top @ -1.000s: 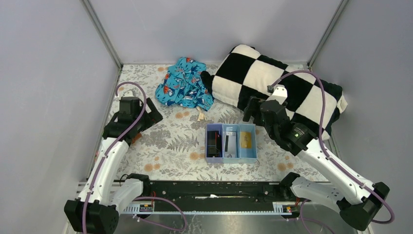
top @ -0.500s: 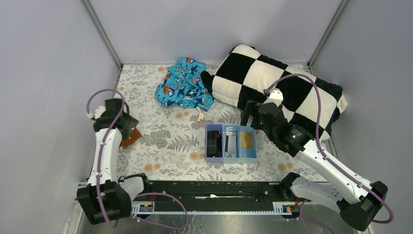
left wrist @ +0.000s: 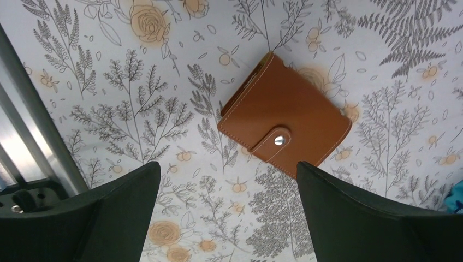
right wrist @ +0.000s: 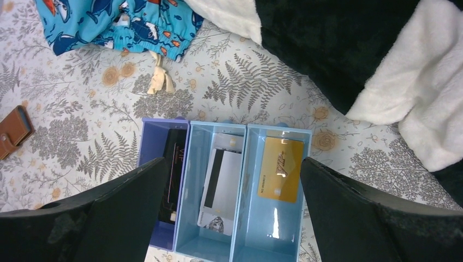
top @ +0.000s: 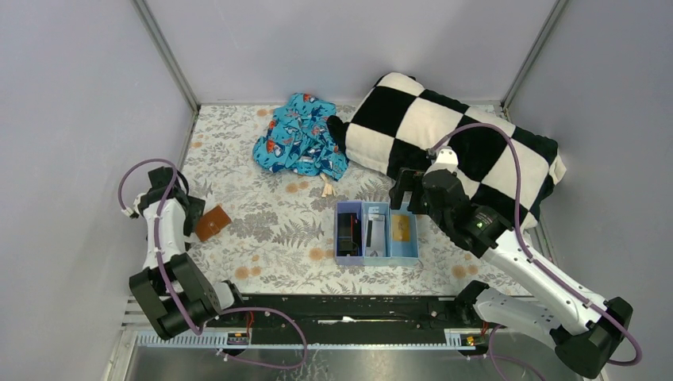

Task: Take the credit cards out of the card holder
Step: Move the card holder to the center of the board.

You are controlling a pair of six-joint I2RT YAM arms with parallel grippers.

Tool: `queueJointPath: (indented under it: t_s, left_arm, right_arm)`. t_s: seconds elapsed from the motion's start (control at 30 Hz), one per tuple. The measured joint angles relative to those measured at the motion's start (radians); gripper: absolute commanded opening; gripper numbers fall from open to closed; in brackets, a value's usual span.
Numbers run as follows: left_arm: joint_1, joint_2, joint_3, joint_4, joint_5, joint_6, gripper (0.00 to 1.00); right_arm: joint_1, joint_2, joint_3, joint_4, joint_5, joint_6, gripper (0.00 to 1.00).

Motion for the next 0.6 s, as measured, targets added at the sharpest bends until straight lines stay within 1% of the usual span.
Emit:
queueJointPath:
  t_s: [0.17, 0.3, 0.4, 0.5, 0.6]
  left_arm:
    - [0.000, 0.067, 0.000, 0.071, -0.010, -0.021, 0.99]
    - [0.000, 0.164, 0.003, 0.182, 0.026, 0.035, 0.99]
    - [0.000, 0.259, 0.028, 0.220, 0.041, 0.074, 0.99]
    - [0.000, 0.341, 0.046, 0.263, 0.084, 0.106, 0.99]
    - [-0.003, 0.397, 0.048, 0.296, 0.167, 0.143, 0.99]
  right_arm:
    - [0.000, 0.010, 0.002, 0.008, -0.024, -0.005, 1.00]
    - [0.000, 0.051, 0.022, 0.003, -0.049, 0.013, 1.00]
    - [0.000, 0.071, 0.026, 0.011, -0.088, 0.042, 1.00]
    - [0.000, 0.076, 0.026, 0.015, -0.128, 0.070, 1.00]
    - [0.000, 0.076, 0.025, 0.017, -0.161, 0.093, 1.00]
